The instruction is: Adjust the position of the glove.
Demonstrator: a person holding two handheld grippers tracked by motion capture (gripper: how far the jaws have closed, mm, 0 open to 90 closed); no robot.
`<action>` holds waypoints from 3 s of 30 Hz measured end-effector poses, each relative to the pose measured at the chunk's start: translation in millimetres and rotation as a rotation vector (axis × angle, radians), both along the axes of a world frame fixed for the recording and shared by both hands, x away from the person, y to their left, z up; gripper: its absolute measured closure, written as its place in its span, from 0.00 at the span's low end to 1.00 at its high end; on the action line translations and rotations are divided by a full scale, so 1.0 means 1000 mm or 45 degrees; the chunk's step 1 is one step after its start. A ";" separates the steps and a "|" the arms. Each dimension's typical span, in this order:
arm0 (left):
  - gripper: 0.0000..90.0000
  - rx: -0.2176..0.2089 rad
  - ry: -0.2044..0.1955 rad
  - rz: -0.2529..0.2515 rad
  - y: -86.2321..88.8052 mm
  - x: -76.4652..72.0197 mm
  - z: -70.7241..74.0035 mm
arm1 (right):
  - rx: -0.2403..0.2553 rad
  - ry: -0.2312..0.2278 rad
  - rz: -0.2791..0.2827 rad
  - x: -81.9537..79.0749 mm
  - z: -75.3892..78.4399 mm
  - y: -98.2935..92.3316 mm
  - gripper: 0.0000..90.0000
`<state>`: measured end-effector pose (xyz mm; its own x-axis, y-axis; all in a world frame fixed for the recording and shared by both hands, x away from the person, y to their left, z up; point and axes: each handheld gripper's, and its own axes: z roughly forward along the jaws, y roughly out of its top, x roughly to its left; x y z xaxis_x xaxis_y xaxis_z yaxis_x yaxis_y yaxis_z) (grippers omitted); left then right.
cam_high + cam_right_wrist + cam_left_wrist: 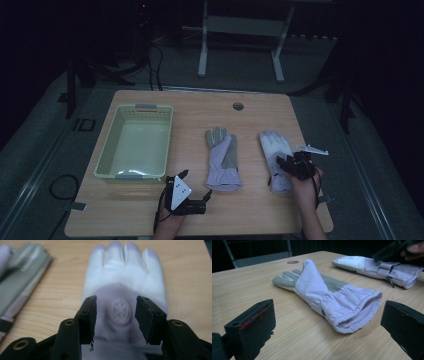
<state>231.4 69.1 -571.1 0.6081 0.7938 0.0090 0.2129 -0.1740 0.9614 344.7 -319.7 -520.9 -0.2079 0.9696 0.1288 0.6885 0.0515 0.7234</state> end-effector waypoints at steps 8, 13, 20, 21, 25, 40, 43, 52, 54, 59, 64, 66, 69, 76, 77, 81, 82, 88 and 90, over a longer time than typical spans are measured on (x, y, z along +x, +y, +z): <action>0.00 0.004 -0.001 -0.001 0.000 0.000 0.000 | -0.032 -0.009 0.262 0.013 0.014 -0.017 0.55; 0.00 0.002 0.001 -0.001 0.000 0.000 0.000 | -0.043 0.010 0.308 0.017 0.014 -0.025 0.55; 0.00 0.004 0.001 -0.001 0.000 0.000 0.000 | -0.046 0.076 0.333 0.016 -0.004 -0.031 0.52; 0.00 0.003 0.002 -0.001 0.000 0.000 0.000 | -0.041 0.101 0.331 0.017 -0.016 -0.030 0.54; 0.00 0.005 0.000 -0.003 -0.001 0.000 0.000 | -0.039 0.071 0.343 0.015 -0.022 -0.029 0.63; 0.00 0.000 0.002 -0.001 0.000 0.000 0.000 | -0.067 0.058 0.272 0.008 -0.012 -0.017 0.89; 0.00 -0.003 0.004 -0.001 0.000 0.000 0.000 | -0.069 0.075 0.262 0.008 -0.003 -0.017 0.89; 0.00 -0.001 0.004 0.000 0.000 0.000 0.000 | -0.066 0.039 0.234 0.007 0.026 -0.010 0.89; 0.00 -0.001 0.003 0.000 0.000 0.000 0.000 | -0.038 0.016 0.217 0.006 0.035 -0.008 0.89; 0.00 0.001 0.000 0.000 0.000 0.000 0.000 | -0.018 -0.032 0.221 0.005 0.065 0.003 0.89; 0.00 0.004 -0.004 0.001 -0.001 -0.001 0.000 | -0.010 -0.086 0.241 0.002 0.085 0.015 0.89; 0.00 0.006 -0.004 0.000 0.000 -0.001 0.000 | 0.002 -0.105 0.247 0.000 0.095 0.022 0.89; 0.00 0.004 -0.002 0.002 0.000 -0.001 0.000 | 0.005 -0.136 0.255 -0.002 0.111 0.038 0.89; 0.00 -0.012 0.000 -0.008 0.001 0.000 0.000 | 0.053 -0.137 0.260 -0.004 0.125 0.072 0.89; 0.00 -0.012 0.000 -0.010 0.001 0.000 0.000 | 0.051 -0.140 0.265 -0.004 0.125 0.076 0.89; 0.00 -0.009 -0.002 -0.016 0.001 0.000 0.000 | 0.078 -0.117 0.304 -0.004 0.122 0.101 0.89; 0.00 -0.011 -0.001 -0.018 0.001 0.000 0.000 | 0.087 -0.107 0.313 -0.005 0.121 0.107 0.89; 0.00 -0.019 -0.001 -0.032 0.001 -0.001 0.000 | 0.060 -0.073 0.360 -0.008 0.113 0.145 0.89; 0.00 -0.018 -0.003 -0.040 0.001 -0.001 0.000 | 0.053 -0.064 0.377 -0.009 0.109 0.155 0.89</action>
<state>230.5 69.9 -571.2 0.6325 0.7746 -0.0011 0.2057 -0.1666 0.9643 335.2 -164.8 -411.7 -0.4880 0.8600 0.1491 0.6109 0.2146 0.7620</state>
